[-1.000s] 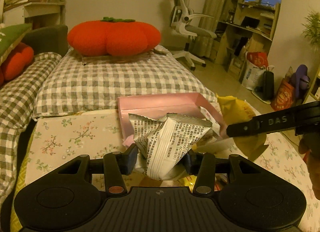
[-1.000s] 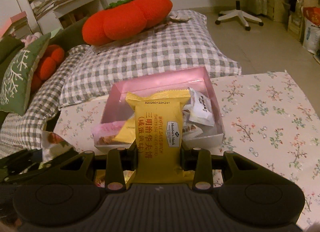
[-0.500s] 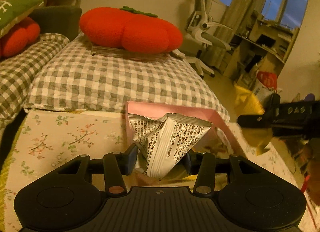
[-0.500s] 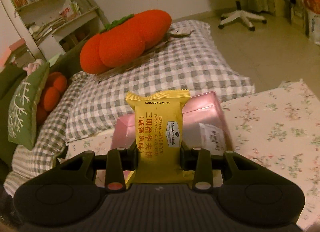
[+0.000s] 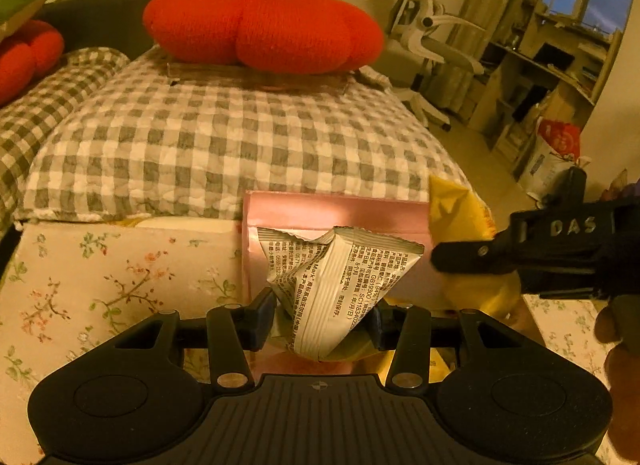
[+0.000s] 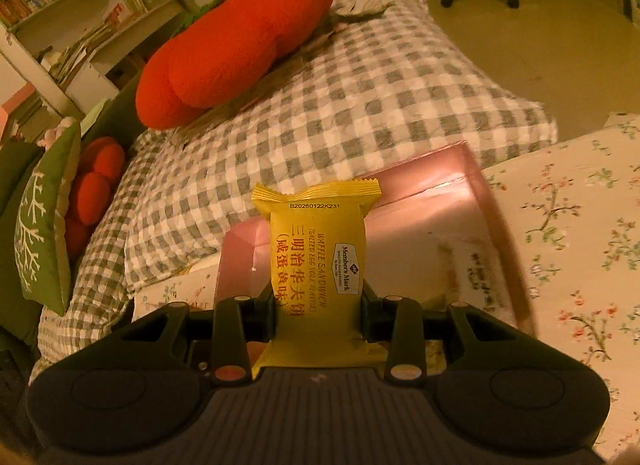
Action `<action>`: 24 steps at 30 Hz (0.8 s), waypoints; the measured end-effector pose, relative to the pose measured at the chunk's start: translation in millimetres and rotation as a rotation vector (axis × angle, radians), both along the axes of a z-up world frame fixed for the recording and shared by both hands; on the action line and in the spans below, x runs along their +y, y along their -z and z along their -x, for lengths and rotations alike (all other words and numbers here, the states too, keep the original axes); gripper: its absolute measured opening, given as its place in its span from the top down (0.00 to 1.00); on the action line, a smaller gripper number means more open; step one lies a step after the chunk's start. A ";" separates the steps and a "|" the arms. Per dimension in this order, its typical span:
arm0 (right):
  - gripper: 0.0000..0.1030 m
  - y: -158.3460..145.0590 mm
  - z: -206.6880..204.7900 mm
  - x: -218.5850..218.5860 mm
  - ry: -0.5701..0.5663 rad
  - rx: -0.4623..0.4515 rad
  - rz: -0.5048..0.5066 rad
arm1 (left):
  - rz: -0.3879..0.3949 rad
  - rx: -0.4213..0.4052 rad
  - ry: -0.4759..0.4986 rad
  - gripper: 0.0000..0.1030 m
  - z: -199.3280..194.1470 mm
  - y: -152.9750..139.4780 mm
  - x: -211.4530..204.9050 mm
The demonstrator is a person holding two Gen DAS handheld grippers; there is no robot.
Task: Organize snacks
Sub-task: 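Open both tools over the pink box to drop both packets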
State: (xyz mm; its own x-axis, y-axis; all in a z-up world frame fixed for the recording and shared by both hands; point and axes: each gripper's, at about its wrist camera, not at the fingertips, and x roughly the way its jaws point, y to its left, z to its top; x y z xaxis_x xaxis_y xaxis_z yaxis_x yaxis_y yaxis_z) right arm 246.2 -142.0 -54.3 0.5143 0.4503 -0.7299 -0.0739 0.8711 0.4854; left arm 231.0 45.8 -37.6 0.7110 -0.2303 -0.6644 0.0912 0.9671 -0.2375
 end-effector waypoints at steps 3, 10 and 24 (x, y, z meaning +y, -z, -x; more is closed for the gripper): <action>0.64 4.3 0.0 2.5 0.019 -0.010 0.033 | -0.005 0.008 -0.015 0.55 -2.0 3.8 -0.3; 0.46 -8.2 6.6 -5.1 0.068 -0.052 0.014 | 0.016 -0.023 -0.029 0.33 1.4 -8.8 1.4; 0.46 -24.8 24.0 4.9 0.030 -0.050 0.028 | 0.002 0.018 -0.152 0.30 36.4 -33.8 33.4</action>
